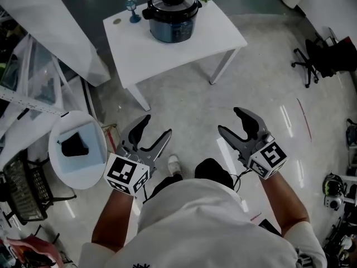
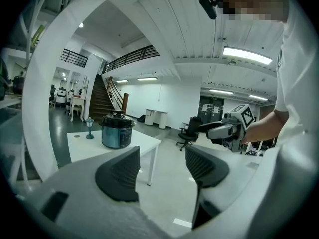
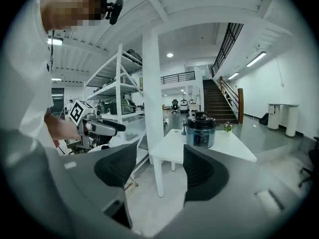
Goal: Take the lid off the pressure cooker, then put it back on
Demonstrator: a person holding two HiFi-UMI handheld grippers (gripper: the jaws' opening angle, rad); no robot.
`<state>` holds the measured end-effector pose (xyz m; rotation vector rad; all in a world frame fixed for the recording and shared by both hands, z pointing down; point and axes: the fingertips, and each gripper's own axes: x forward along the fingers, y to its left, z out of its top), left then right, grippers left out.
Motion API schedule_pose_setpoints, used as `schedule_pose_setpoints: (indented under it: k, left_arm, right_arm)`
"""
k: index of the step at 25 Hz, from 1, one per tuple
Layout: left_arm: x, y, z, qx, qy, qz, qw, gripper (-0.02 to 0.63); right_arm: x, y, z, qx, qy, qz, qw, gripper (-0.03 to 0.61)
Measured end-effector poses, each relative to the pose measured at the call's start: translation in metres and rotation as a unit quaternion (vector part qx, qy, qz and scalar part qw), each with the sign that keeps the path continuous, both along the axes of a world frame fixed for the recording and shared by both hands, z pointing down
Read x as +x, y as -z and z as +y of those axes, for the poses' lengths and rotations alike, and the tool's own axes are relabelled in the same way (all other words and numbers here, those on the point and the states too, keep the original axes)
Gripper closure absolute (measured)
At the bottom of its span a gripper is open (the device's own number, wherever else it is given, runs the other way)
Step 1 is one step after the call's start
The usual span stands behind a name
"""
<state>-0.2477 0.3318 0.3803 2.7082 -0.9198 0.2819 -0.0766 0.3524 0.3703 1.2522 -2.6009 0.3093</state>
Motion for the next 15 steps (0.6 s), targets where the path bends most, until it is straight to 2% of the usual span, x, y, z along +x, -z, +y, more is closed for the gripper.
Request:
schedule_pose_setpoints:
  k: [8, 15]
  left_arm:
    - [0.002, -0.007, -0.046, -0.002, 0.013, -0.003, 0.9999, 0.341]
    - [0.034, 0.0, -0.099, 0.0, 0.042, -0.01, 0.9991, 0.348]
  right_arm:
    - [0.005, -0.01, -0.055, -0.006, 0.012, -0.004, 1.0, 0.29]
    - [0.031, -0.016, -0.125, -0.004, 0.05, -0.018, 0.999, 0.296]
